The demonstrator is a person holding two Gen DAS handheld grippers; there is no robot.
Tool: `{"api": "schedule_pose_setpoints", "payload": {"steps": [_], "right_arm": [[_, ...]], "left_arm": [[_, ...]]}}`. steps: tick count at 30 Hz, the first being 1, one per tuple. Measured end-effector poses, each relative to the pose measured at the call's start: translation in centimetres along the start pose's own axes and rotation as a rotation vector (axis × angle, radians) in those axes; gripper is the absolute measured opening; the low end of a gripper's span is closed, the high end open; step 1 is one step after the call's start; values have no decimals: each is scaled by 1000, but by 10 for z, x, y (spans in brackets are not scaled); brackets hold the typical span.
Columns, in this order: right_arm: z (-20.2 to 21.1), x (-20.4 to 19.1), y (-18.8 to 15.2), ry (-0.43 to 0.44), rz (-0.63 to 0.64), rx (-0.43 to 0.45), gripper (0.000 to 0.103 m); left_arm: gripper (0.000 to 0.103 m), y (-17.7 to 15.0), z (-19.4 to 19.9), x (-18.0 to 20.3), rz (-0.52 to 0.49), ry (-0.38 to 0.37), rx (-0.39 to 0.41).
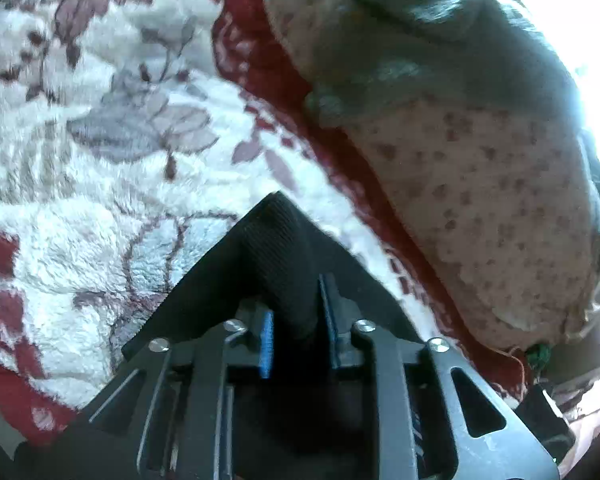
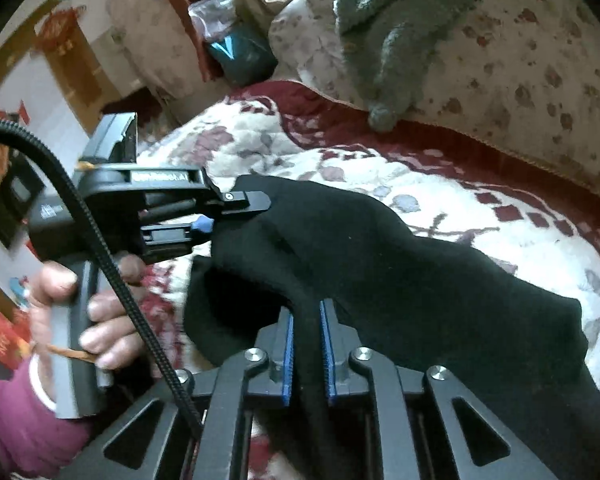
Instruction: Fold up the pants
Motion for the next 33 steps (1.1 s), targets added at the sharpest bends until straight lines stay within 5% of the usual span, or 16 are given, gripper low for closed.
{"api": "schedule_pose_setpoints", "payload": {"steps": [7, 14, 16, 20, 25, 28, 33], "right_arm": [[27, -28, -2, 102, -18, 7, 10], [4, -41, -32, 95, -5, -70, 10], [-13, -33, -43, 65, -27, -107, 11], [2, -26, -37, 99, -94, -113, 30], [65, 21, -20, 8, -110, 5, 34], [89, 65, -13, -95, -163, 64, 53], [71, 113, -8, -157, -226, 8, 53]], "left_arm": [[14, -6, 46, 8, -39, -40, 40], [15, -36, 28, -46, -47, 138, -3], [19, -38, 27, -49, -48, 137, 5], [34, -32, 44, -44, -79, 173, 47], [45, -34, 75, -49, -54, 176, 86], [62, -45, 79, -53, -7, 146, 76], [64, -68, 66, -55, 43, 121, 32]]}}
Point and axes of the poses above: each gripper's, at about its wrist camera, not at the fingertips, and z roughly against the way its jaws point, x to its right, y to its top, the point moved 9 cm from there along -z, roughly the way its jaws point, and after that the axes turned 6 degrees about -y, right-handed, at the moved point
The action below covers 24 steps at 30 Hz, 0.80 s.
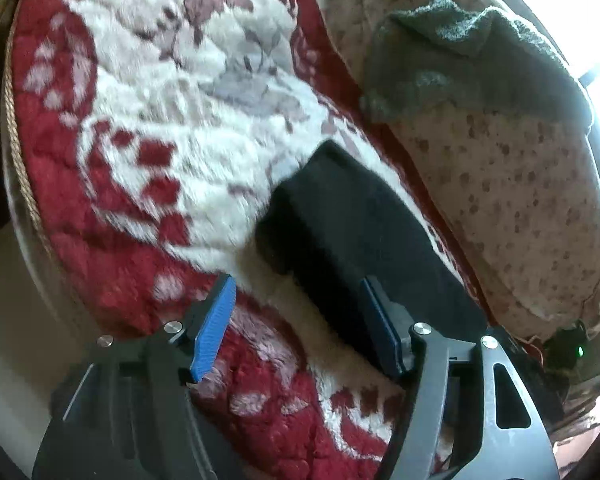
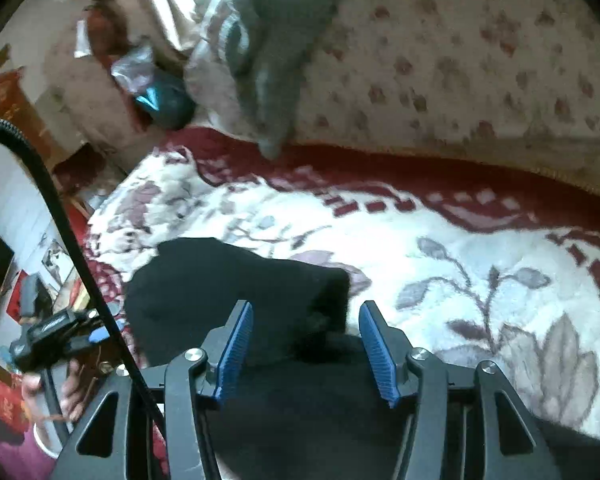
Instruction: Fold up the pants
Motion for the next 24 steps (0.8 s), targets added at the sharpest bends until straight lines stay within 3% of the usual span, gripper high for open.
{"api": "schedule_pose_setpoints", "payload": {"steps": [2, 4, 6, 9, 10, 12, 15, 18, 21, 24], "right_arm": [[-21, 5, 3, 23, -42, -43, 53], [-41, 5, 1, 78, -91, -92, 39], [-49, 5, 4, 72, -93, -87, 26], [-42, -4, 13, 77, -67, -39, 21], [-38, -6, 15, 77, -61, -21, 21], [-29, -8, 18, 79, -58, 4, 21], [-35, -6, 15, 53, -44, 4, 23], [-57, 8, 4, 18, -107, -63, 30], [-45, 11, 8, -12, -113, -49, 42], [-22, 16, 6, -27, -112, -30, 42]], "left_arm": [[64, -5, -12, 5, -7, 0, -29], [64, -5, -21, 9, -24, 32, -18], [64, 1, -26, 16, -34, 26, 12], [61, 9, -39, 21, -27, 14, 8], [47, 11, -41, 21, -34, 16, 5], [32, 16, -40, 24, -77, 44, 24], [31, 16, -37, 19, -96, 57, 31], [31, 12, -38, 14, -104, 64, 33], [31, 13, -29, 18, -125, 103, 34], [31, 12, -15, 23, -137, 144, 46]]}}
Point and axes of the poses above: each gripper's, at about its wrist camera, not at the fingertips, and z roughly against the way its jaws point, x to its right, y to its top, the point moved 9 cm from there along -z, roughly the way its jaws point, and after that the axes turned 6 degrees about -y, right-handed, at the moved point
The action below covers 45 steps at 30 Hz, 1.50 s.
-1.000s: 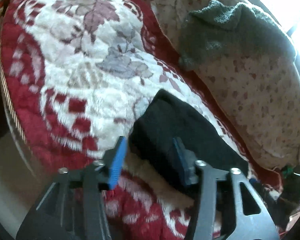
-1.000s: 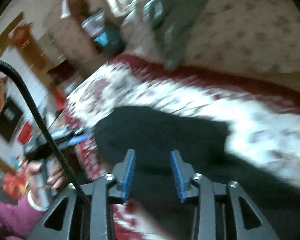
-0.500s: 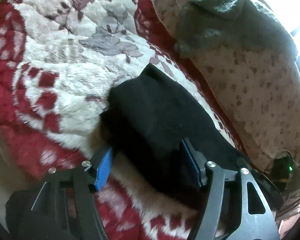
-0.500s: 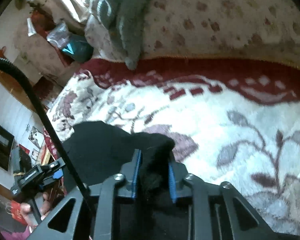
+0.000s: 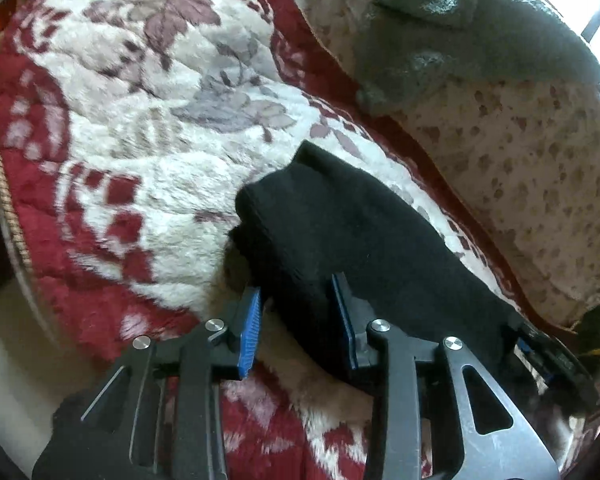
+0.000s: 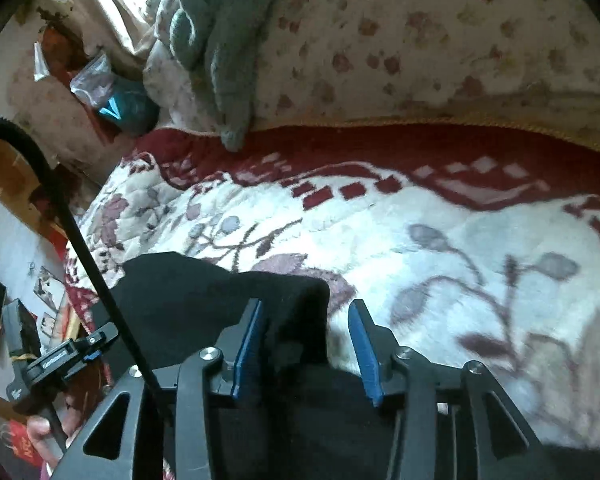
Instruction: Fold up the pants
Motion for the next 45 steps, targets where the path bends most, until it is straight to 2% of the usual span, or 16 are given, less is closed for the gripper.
{"api": "schedule_pose_setpoints", "payload": {"steps": [4, 9, 18, 24, 28, 35, 45], "right_arm": [[35, 4, -11, 6, 4, 53, 42], [65, 9, -29, -40, 29, 92, 46], [100, 20, -55, -72, 5, 136, 46], [125, 38, -67, -117, -14, 165, 46], [140, 52, -76, -135, -30, 177, 53], [162, 78, -88, -158, -71, 205, 53], [184, 103, -104, -169, -99, 252, 53]], "left_arm": [[31, -1, 19, 15, -77, 33, 37], [31, -11, 28, 49, -183, 38, 53], [31, -44, 28, 118, -338, -6, 44], [31, -67, 25, 154, -405, -51, 9], [41, -83, 23, 179, -436, -94, -27], [41, -108, 20, 211, -513, -108, -63], [41, -137, 32, 250, -640, -72, -6]]}}
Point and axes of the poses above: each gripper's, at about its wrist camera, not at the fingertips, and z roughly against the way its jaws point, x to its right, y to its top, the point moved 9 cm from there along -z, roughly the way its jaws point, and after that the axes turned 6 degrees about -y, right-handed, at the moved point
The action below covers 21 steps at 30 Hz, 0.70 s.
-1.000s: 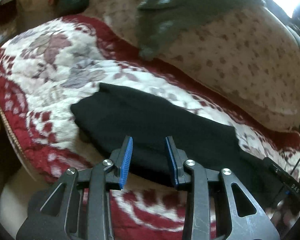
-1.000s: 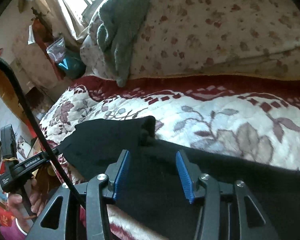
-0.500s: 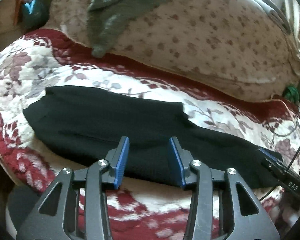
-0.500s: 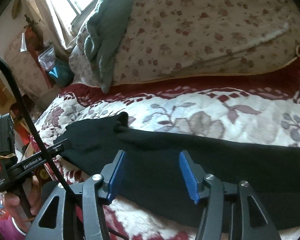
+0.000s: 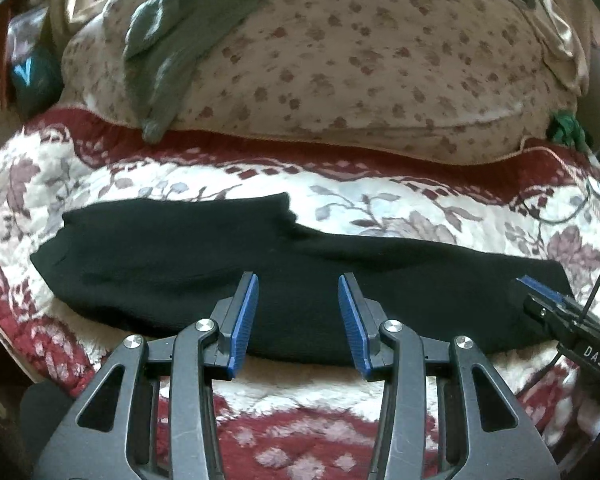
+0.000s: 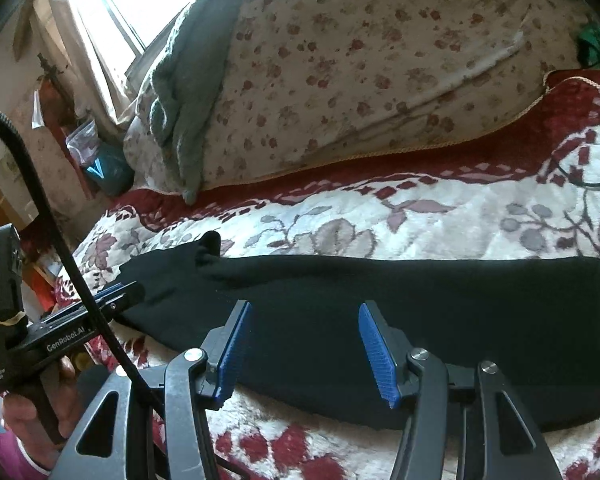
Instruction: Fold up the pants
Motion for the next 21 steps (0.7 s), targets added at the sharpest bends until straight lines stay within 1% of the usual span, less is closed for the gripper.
{"api": "schedule_pose_setpoints", "payload": {"steps": [3, 10, 21], "right_arm": [[5, 5, 0, -13, 10, 13, 53], [10, 12, -1, 3, 13, 14, 53], [24, 20, 0, -24, 45, 37, 55]], "left_arm": [[41, -1, 3, 13, -32, 15, 10], [41, -4, 2, 36, -66, 44, 6], [41, -1, 6, 62, -87, 73, 18]]}}
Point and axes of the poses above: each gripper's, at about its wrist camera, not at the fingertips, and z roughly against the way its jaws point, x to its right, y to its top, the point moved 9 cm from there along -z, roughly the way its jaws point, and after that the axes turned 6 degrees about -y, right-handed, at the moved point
